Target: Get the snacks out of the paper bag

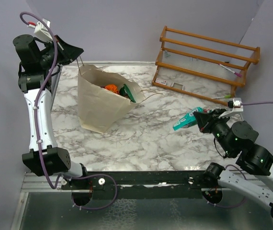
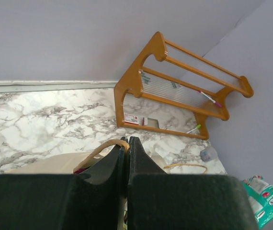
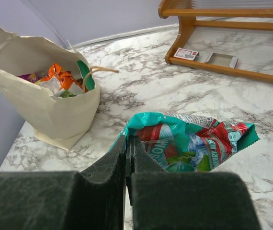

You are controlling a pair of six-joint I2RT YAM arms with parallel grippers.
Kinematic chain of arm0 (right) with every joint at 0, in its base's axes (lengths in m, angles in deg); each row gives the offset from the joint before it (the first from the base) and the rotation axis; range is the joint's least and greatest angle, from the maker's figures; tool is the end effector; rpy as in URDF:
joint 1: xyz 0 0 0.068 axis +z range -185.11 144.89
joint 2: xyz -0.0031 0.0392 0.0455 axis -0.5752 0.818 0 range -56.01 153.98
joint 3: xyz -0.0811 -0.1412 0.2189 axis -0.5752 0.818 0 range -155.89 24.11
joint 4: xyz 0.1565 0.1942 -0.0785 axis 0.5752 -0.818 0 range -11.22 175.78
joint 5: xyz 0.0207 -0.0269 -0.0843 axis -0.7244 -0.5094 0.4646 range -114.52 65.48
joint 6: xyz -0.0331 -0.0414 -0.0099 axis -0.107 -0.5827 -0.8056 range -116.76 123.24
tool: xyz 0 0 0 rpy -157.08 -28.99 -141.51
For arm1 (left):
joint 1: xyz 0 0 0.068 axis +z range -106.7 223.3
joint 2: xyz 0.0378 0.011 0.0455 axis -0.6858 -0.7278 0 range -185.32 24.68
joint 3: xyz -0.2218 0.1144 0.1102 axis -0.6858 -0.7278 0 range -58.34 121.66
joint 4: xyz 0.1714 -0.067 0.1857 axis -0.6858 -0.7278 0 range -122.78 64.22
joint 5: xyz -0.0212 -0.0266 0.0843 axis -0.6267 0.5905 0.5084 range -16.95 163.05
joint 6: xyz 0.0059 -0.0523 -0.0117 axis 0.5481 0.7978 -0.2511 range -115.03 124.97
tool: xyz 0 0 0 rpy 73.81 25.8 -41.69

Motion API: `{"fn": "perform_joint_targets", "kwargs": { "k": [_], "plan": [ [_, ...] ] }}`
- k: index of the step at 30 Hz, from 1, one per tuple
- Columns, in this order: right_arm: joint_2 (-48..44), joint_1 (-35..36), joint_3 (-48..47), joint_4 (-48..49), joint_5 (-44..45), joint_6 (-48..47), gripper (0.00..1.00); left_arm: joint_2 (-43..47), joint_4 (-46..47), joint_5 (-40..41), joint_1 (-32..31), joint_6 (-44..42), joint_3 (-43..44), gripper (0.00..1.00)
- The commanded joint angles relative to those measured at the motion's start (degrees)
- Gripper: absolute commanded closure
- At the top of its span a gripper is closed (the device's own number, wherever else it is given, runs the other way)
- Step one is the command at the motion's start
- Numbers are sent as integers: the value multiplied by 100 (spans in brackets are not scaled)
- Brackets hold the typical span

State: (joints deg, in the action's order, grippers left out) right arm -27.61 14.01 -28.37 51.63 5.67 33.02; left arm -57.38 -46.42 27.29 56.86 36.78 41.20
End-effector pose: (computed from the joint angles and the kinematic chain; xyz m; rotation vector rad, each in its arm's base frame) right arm 0.0726 0.0564 0.3755 0.0938 1.7522 0.5548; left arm 0.2955 0.0450 0.5002 -0.0270 1.6838 -0.8864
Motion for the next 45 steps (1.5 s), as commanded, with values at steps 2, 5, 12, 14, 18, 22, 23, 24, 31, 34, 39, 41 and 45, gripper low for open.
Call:
{"fn": "perform_joint_targets", "kwargs": {
  "k": [2,5,12,14,18,22,23,24,31,34,39,41,45],
  "plan": [
    [201,1,19,372,58,63,99,154,1772,-490,41,696,12,100],
    [235,1,104,343,-39,187,99,278,2912,-887,31,1472,-807,100],
    [300,1,202,408,-95,185,99,566,4263,-1188,-361,2330,-1689,100],
    [346,2,245,409,-95,222,99,678,4258,-1198,-599,2304,-1809,100],
    [528,3,371,306,-61,492,99,994,4292,-1153,-947,2348,-2156,100],
    [695,1,589,148,-107,1016,99,1501,4177,-869,-983,2534,-2863,100],
    [743,6,716,100,52,1387,99,1613,4233,-832,-995,2626,-3017,100],
    [824,1,847,50,230,1701,99,1722,4283,-830,-998,2712,-3148,100],
    [2220,1,604,-1336,1717,3598,99,2086,4543,-707,-1080,3066,-3748,100],
    [2961,-143,193,-2003,2117,4125,99,2147,4904,-694,-1255,3290,-3995,100],
    [3361,-1467,215,-860,1012,3094,99,2290,4865,-602,-1536,3298,-4142,100],
    [3251,-2080,538,24,291,2648,99,2387,4731,-566,-1619,3252,-4152,100],
    [3527,-2765,576,621,7,2554,99,2647,4164,-487,-1678,2982,-4196,100]
  ]
}}
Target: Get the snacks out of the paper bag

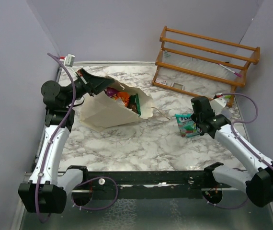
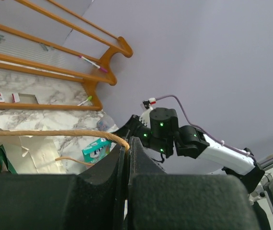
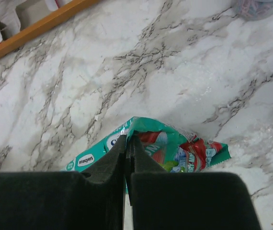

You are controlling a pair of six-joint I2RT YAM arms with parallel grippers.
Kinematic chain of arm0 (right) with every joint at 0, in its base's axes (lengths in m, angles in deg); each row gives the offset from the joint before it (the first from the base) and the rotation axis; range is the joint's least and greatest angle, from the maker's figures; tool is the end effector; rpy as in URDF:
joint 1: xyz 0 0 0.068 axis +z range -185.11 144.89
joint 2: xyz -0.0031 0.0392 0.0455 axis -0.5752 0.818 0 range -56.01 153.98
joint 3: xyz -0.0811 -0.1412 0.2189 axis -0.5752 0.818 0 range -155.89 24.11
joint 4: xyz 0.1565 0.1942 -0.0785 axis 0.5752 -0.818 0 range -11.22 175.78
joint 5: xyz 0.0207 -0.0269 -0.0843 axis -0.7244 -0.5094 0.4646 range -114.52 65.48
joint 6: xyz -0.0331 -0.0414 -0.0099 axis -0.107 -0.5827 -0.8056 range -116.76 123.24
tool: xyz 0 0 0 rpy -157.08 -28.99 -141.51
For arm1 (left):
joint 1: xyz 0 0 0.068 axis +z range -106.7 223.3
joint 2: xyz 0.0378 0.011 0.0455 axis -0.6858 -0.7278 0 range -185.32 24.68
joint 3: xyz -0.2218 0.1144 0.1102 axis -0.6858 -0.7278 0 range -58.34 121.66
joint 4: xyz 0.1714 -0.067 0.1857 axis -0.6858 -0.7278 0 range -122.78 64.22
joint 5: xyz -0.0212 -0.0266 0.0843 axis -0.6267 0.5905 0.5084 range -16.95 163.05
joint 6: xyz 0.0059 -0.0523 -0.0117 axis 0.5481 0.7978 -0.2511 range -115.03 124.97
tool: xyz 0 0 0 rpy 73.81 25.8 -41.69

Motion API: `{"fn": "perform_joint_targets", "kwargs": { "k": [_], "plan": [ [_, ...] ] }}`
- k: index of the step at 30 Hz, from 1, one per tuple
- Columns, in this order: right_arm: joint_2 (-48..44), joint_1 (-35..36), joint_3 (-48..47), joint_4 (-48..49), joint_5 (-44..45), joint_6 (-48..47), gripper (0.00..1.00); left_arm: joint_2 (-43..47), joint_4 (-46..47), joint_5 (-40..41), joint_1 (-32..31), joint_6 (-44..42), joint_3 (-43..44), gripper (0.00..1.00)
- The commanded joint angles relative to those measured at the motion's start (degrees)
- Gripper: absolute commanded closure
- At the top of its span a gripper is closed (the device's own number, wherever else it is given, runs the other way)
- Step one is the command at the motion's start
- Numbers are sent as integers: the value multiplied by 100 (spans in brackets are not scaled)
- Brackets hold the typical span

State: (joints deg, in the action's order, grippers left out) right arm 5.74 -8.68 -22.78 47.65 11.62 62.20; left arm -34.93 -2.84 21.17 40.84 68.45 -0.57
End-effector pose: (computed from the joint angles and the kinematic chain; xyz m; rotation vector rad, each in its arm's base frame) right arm 0.1967 0.0742 0.2592 0.8691 2.0990 -0.0292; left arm 0.2213 -0.0376 0.4277 0.1277 1.5110 -1.4862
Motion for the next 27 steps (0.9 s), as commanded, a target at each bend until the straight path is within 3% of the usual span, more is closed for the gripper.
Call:
{"fn": "perform_joint_targets", "kwargs": {
  "k": [1,4,6,9,12,14,21,25,27],
  "plan": [
    [340,-593,-59,1092,-564,-359,99,459,-278,124,-87,-211,-58,100],
    [907,-1045,-238,1521,-735,-524,98,612,-348,129,-167,-187,-225,100],
    [1230,-1331,-269,1938,-902,-744,91,714,-372,152,-237,-172,-351,100],
    [1612,-1567,-253,2442,-1216,-1323,61,855,-464,186,-298,-158,-480,100],
    [1588,-1590,-187,2785,-2237,-2290,32,976,-606,123,-317,-240,-521,100],
    [1299,-1589,4,3044,-3023,-2719,23,1045,-813,51,-325,-391,-509,100],
    [-10,-1590,514,3075,-5774,-3601,21,1362,-1339,-197,-334,-804,-669,100],
    [-394,-1496,951,3750,-7971,-3503,21,1475,-1403,-166,-333,-867,-795,100],
    [-488,-1123,969,3943,-8337,-3461,20,1466,-1361,-158,-341,-824,-843,100]
  ]
}}
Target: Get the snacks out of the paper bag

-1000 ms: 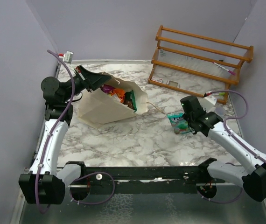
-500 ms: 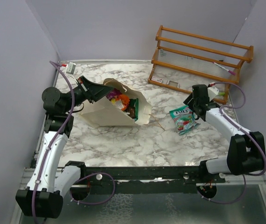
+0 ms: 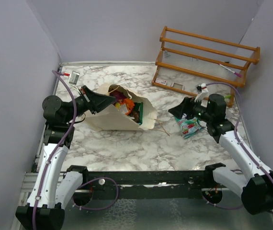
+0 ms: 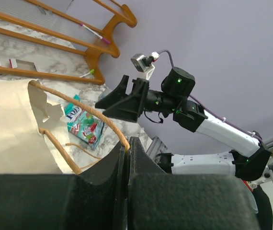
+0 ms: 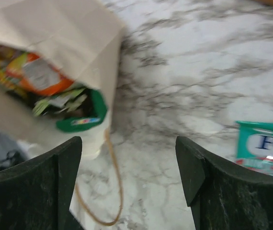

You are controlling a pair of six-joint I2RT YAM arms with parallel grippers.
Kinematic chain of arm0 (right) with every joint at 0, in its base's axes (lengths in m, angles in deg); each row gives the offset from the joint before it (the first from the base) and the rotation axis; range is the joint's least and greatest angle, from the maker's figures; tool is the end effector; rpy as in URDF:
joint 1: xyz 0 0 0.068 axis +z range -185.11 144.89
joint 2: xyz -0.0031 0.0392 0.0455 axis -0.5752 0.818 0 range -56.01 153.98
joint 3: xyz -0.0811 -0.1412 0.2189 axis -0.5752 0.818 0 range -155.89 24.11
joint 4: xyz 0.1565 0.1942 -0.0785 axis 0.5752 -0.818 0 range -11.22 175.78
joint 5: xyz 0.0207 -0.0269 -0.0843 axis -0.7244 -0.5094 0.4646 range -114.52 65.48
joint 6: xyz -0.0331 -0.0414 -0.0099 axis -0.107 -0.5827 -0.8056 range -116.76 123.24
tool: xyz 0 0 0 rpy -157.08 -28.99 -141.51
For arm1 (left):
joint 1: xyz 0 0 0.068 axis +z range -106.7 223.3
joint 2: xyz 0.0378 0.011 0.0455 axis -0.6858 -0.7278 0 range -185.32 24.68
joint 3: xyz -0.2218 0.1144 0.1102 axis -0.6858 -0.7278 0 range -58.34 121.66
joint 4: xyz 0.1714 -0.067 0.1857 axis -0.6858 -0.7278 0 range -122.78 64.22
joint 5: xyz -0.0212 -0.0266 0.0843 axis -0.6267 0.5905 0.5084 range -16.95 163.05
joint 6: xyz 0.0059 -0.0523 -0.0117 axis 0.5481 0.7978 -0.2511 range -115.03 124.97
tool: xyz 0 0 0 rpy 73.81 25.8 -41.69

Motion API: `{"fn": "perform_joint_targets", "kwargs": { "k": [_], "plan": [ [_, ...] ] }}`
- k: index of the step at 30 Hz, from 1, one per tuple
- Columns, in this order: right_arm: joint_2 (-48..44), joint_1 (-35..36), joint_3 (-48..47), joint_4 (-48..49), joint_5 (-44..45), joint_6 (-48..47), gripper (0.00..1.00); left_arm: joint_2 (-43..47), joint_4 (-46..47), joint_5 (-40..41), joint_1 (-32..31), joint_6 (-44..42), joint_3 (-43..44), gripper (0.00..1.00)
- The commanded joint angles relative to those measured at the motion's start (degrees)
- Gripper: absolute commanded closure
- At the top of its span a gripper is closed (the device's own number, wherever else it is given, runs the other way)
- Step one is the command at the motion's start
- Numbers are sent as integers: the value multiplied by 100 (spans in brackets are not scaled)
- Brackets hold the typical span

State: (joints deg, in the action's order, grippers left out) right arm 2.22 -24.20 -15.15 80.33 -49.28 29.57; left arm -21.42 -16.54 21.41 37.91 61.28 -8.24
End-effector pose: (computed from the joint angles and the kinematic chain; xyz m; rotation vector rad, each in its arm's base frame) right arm 0.2221 0.0579 0.2711 -0.0123 2.0563 0.8422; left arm 0.1673 -0.0438 0.4025 0.1668 1.5982 -1.4576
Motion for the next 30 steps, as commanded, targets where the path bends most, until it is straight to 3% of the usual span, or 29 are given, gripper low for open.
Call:
{"fn": "perform_joint_targets", "kwargs": {
  "k": [1,6,11,15,19,30],
  "plan": [
    [-179,707,156,680,-2077,-186,20,106,8,-176,-50,-106,-74,100],
    [-83,2245,-19,1209,-381,240,20,87,-23,-32,-50,-112,13,100],
    [552,3048,-27,2347,988,1586,25,37,-53,123,-61,4,29,100],
    [1272,3216,-590,2332,1956,2047,27,22,-153,172,-74,16,87,100],
    [2058,3315,-1192,2220,2287,1744,28,16,-417,219,-76,-101,186,100],
    [3541,3702,-1672,3222,3560,1204,28,-41,-1151,376,-85,-650,417,100]
  ]
}}
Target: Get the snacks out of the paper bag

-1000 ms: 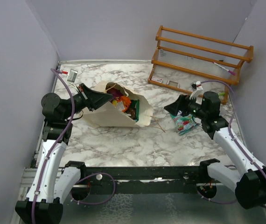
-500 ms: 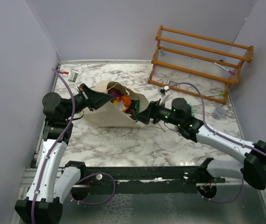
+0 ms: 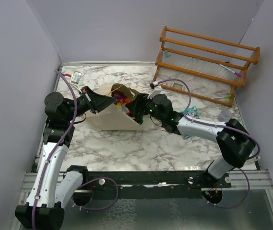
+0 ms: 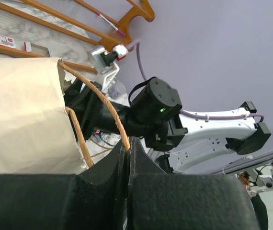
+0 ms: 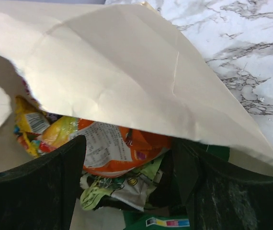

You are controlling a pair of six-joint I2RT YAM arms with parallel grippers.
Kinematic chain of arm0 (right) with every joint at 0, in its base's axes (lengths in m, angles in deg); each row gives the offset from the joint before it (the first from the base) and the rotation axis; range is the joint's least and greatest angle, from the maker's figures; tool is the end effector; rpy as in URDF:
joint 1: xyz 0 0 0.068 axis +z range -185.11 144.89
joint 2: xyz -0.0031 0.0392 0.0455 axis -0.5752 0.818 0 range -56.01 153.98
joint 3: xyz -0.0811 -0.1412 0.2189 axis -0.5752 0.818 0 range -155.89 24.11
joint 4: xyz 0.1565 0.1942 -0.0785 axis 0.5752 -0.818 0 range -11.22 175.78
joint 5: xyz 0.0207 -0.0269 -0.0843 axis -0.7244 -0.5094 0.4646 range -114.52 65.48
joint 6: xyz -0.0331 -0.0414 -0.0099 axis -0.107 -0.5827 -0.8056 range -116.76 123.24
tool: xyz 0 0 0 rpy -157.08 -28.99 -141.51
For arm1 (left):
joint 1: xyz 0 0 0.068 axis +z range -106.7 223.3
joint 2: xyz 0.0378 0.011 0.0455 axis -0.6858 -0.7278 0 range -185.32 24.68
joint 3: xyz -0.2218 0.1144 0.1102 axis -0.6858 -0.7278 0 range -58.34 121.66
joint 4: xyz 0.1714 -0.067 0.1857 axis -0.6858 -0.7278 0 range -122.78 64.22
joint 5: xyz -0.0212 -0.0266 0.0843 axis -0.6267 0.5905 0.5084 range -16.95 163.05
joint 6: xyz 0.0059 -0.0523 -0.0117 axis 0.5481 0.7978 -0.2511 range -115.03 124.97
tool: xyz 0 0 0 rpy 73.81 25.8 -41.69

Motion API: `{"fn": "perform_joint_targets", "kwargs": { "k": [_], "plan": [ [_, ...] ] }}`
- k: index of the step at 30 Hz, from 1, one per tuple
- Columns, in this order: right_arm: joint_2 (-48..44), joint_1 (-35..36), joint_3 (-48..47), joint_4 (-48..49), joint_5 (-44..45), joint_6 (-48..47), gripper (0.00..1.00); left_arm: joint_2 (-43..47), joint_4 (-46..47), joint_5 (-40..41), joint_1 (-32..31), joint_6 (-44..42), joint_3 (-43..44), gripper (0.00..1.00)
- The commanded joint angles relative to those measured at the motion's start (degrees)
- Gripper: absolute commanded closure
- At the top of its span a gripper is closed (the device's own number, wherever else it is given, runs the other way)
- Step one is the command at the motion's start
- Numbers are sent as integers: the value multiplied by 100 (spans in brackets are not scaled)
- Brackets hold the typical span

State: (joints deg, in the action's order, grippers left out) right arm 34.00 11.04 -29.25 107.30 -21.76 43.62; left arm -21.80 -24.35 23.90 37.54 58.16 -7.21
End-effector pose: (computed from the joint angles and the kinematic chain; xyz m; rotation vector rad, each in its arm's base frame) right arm 0.2495 0.2571 0.2508 -0.0626 1.9571 0.9927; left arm 0.1706 -0.0443 0.3947 0.0953 1.6825 -1.4201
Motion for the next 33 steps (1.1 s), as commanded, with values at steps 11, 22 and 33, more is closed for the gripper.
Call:
{"fn": "perform_joint_targets", "kwargs": {
  "k": [11,22,33],
  "plan": [
    [898,351,-582,892,1304,-105,70,89,-854,288,-48,-654,409,100],
    [-98,351,-228,804,1011,-261,99,207,-1168,831,-47,-828,424,100],
    [-1508,351,15,-582,836,-478,99,138,-603,1345,-48,-1170,529,100]
  ]
}}
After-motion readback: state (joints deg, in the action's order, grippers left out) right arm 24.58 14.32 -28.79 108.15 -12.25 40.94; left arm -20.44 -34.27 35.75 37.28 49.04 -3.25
